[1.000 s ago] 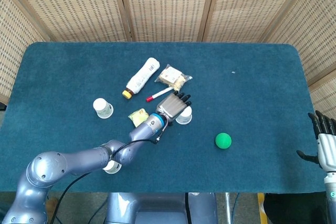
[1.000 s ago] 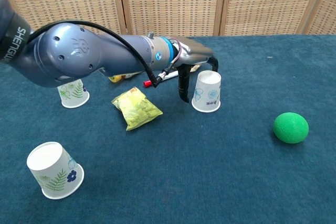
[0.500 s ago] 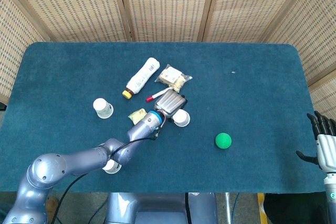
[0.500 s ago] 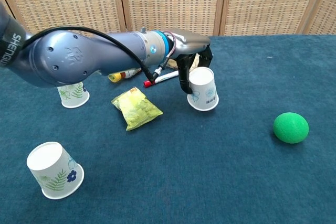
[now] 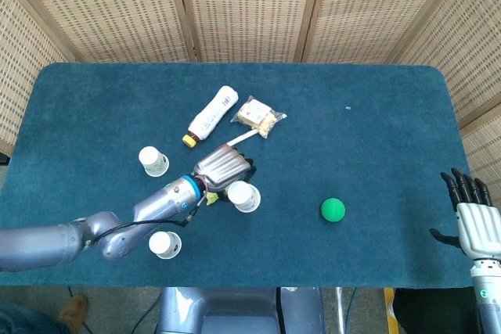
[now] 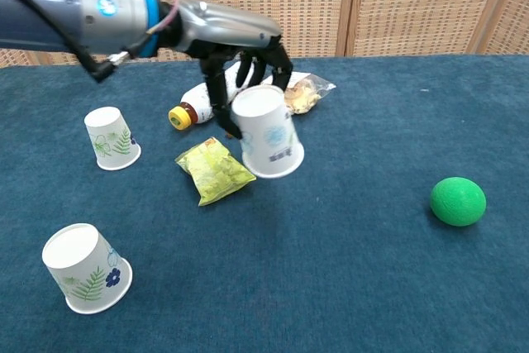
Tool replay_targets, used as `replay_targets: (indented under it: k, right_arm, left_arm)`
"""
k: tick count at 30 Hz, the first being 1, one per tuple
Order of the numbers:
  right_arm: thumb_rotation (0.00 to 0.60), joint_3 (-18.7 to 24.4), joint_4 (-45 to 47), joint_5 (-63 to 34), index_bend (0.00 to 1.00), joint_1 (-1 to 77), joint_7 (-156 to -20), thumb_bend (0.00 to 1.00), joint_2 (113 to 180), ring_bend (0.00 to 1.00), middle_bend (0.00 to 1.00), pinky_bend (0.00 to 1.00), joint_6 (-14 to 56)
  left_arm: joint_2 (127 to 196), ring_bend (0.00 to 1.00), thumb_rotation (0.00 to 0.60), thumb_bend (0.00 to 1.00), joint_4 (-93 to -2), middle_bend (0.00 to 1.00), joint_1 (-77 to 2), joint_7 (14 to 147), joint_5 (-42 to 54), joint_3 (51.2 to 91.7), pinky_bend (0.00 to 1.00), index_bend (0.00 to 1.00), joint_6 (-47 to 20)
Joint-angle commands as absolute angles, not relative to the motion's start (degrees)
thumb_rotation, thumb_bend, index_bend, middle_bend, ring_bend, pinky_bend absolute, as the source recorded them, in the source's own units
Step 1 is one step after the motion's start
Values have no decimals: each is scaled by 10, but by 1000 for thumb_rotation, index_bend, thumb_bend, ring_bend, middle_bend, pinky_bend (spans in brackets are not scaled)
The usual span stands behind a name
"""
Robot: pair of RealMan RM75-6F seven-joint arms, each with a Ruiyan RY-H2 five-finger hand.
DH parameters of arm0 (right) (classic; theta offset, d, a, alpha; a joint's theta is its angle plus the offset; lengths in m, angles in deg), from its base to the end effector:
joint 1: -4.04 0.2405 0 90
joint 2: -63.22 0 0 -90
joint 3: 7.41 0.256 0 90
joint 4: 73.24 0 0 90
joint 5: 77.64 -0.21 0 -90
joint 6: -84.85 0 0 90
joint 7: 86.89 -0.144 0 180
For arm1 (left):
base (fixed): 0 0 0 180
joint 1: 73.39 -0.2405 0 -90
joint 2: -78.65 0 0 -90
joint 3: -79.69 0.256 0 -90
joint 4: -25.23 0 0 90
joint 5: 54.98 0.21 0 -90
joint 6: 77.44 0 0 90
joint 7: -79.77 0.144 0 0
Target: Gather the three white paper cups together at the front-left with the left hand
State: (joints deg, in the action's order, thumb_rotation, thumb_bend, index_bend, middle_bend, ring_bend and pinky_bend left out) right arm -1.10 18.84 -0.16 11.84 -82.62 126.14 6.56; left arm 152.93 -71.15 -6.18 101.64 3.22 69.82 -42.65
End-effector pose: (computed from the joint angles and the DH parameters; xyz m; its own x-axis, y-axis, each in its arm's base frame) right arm -0.3238 -0.2091 0.1679 0.4569 -0.0435 0.8885 -0.8844 0.0851 0.4590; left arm -0.0151 0.3601 0.0092 0.7001 0.2517 0.6682 0.5787 -0.7481 -0.3246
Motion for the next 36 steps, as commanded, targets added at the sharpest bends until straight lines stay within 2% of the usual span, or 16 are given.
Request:
replay_targets:
  k: [1, 8, 13, 28, 30, 32, 34, 36]
  right_arm:
    - [600, -14, 192, 3, 0, 120, -817, 0, 1265, 0, 0, 0, 64]
    - [600, -16, 195, 7, 0, 121, -811, 0, 1267, 0, 0, 0, 65]
    - [600, -17, 195, 8, 0, 122, -809, 0, 1267, 0, 0, 0, 66]
    - [600, -17, 195, 7, 0, 121, -810, 0, 1267, 0, 0, 0, 64]
    - [600, -17, 195, 8, 0, 121, -810, 0, 1267, 0, 0, 0, 63]
    - [600, -17, 195, 8, 0, 121, -809, 0, 1267, 0, 0, 0, 63]
    - [600, -17, 195, 9, 0, 121, -809, 0, 1267, 0, 0, 0, 63]
    - [600, -18, 197, 12, 0, 121, -809, 0, 1266, 0, 0, 0, 61]
  left_arm:
    - [1458, 437, 600, 111, -790, 412, -96, 1000, 54, 748, 410, 544, -446]
    - [1453, 437, 600, 112, -805, 412, -123, 962, 112, 785, 410, 544, -464]
    - [1471, 437, 600, 112, -789, 412, -132, 977, 149, 797, 410, 543, -446]
    - [1505, 430, 600, 104, -761, 400, -130, 1003, 137, 826, 391, 514, -455]
    - [1503, 337, 600, 64, -761, 296, -126, 1006, 134, 829, 327, 420, -460]
    - [1500, 96, 600, 9, -765, 72, -123, 1001, 130, 829, 163, 157, -468]
    - [1494, 1, 600, 0, -773, 0, -122, 985, 132, 824, 60, 17, -473]
    - [1478, 0, 600, 0, -792, 0, -127, 951, 148, 812, 24, 0, -471]
